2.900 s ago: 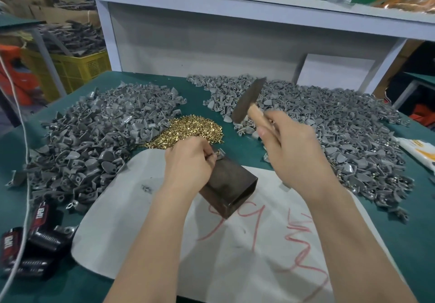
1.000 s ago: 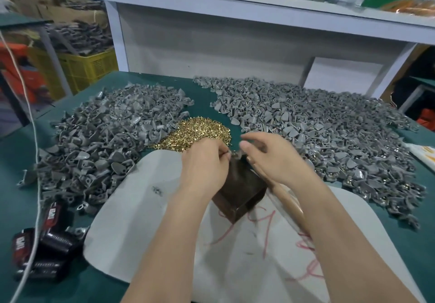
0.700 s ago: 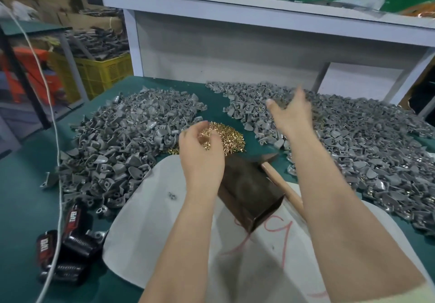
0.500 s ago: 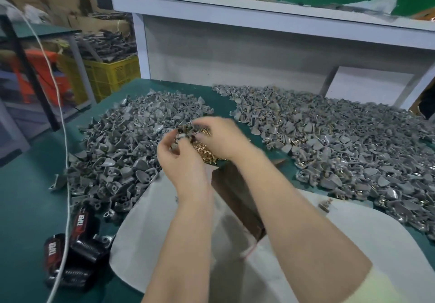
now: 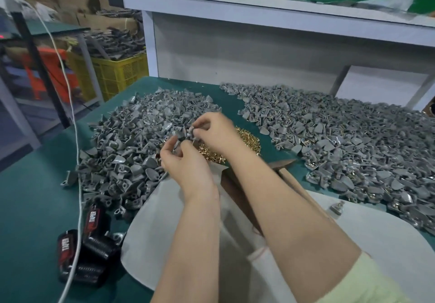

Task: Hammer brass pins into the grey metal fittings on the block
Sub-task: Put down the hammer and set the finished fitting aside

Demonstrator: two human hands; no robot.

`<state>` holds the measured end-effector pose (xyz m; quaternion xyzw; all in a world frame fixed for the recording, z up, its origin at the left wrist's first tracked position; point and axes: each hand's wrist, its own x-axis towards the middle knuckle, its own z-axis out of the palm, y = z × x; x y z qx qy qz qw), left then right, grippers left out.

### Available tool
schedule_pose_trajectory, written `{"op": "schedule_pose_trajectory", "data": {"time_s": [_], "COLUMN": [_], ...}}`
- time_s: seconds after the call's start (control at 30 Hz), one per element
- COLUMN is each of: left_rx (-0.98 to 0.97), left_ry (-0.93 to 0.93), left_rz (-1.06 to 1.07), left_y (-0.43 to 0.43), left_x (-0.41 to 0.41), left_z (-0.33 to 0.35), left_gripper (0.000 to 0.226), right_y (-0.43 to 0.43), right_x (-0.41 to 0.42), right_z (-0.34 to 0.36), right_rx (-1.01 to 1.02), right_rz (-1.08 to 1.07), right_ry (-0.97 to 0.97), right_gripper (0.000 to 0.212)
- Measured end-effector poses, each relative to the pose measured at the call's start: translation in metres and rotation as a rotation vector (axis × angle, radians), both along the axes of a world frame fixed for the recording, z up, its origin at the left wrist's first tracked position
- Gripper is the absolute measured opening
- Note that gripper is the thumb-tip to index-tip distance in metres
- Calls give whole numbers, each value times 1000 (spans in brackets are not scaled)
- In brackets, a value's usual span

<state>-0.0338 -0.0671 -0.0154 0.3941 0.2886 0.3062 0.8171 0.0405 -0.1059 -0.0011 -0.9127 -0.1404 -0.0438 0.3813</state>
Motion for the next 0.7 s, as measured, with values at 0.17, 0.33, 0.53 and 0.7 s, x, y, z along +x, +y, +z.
{"op": "schedule_pose_trajectory", "data": {"time_s": [0.17, 0.33, 0.53, 0.7], "left_rx": [135, 340, 426, 231], "left_ry": [-9, -48, -70, -36], "left_rz": [-226, -495, -487, -405], "left_y": [-8, -20, -20, -16], "left_x": [-4, -8, -8, -7], "left_z": [1, 4, 1, 2], "left_gripper": [27, 20, 15, 18], "right_y": [-47, -77, -91, -89], "right_x": [-22, -46, -51, -33], "right_z": [23, 27, 27, 13], "right_rx": [320, 275, 277, -131], "right_rz": [45, -4, -5, -187], "right_ry": [167, 50, 21, 24], "right_gripper": [12, 11, 15, 18]}}
